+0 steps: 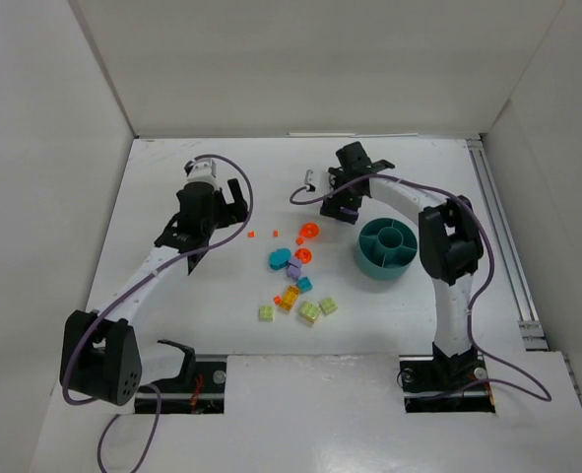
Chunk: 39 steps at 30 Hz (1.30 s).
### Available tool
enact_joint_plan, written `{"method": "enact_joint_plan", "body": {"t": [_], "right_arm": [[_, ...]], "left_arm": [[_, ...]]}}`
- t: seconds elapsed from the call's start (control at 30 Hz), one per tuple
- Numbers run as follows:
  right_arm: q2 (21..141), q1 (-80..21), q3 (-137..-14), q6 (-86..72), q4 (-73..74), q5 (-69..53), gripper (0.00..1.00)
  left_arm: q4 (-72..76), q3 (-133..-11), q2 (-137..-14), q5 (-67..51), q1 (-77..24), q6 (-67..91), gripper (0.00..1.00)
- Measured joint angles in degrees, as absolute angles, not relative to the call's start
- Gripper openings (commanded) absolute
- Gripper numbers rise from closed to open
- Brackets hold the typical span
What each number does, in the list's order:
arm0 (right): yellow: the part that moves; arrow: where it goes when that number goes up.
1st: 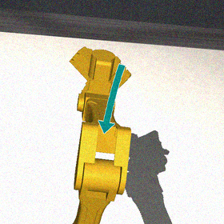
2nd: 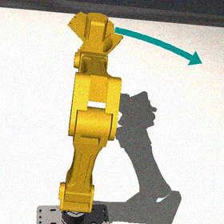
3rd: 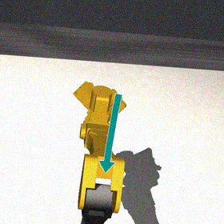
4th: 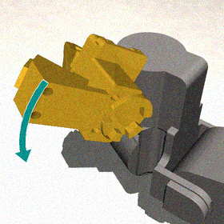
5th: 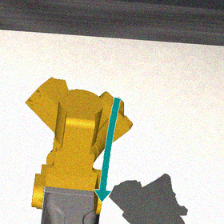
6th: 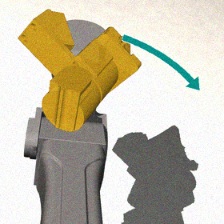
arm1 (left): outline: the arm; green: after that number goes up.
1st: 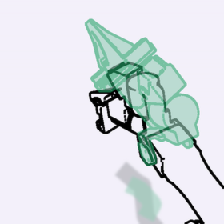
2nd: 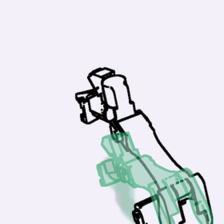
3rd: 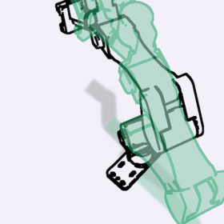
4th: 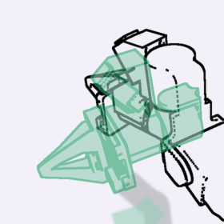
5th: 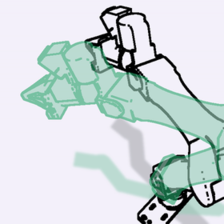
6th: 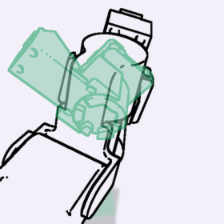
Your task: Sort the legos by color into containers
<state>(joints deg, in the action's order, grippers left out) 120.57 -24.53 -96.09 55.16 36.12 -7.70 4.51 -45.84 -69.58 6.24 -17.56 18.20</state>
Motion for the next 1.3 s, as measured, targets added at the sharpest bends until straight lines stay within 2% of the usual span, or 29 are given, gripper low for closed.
{"method": "enact_joint_plan", "body": {"t": [0.1,0.23,0.33,0.37,0.43,0.47,0.57,0.83,0.97,1.3], "right_arm": [[122.23,-24.01,-96.84,55.31,36.99,-8.12,0.90],[123.85,-23.16,-97.43,55.33,37.52,-9.02,0.78],[123.85,-22.74,-97.82,55.51,37.54,-9.69,0.61],[123.85,-22.57,-97.82,55.48,37.58,-9.98,0.49],[123.85,-22.48,-97.82,55.57,37.58,-10.68,0.42],[123.85,-22.46,-97.82,55.51,37.54,-11.22,0.35],[123.81,-22.46,-97.78,55.68,37.43,-13.32,0.28],[118.63,-22.52,-92.40,55.22,34.74,-19.42,0.16],[111.85,-22.96,-87.31,53.17,31.05,-21.06,0.15],[83.07,-27.46,-65.95,36.77,17.02,-14.06,0.15]], "left_arm": [[4.60,-46.22,-70.39,6.42,-17.56,18.02,1.00],[4.84,-46.81,-71.46,6.98,-17.56,17.87,1.00],[4.89,-47.07,-72.14,7.53,-17.56,17.87,1.00],[4.89,-47.18,-72.38,7.64,-17.56,17.87,1.00],[4.91,-47.37,-72.90,7.77,-17.56,17.85,1.00],[4.93,-47.40,-73.10,7.79,-17.56,17.85,1.00],[4.91,-47.40,-73.32,7.81,-17.56,17.87,1.00],[4.84,-47.35,-71.24,7.81,-17.56,18.26,1.00],[5.04,-46.81,-67.05,7.75,-17.56,18.94,1.00],[5.48,-42.00,-61.06,4.80,-17.56,21.54,1.00]]}}
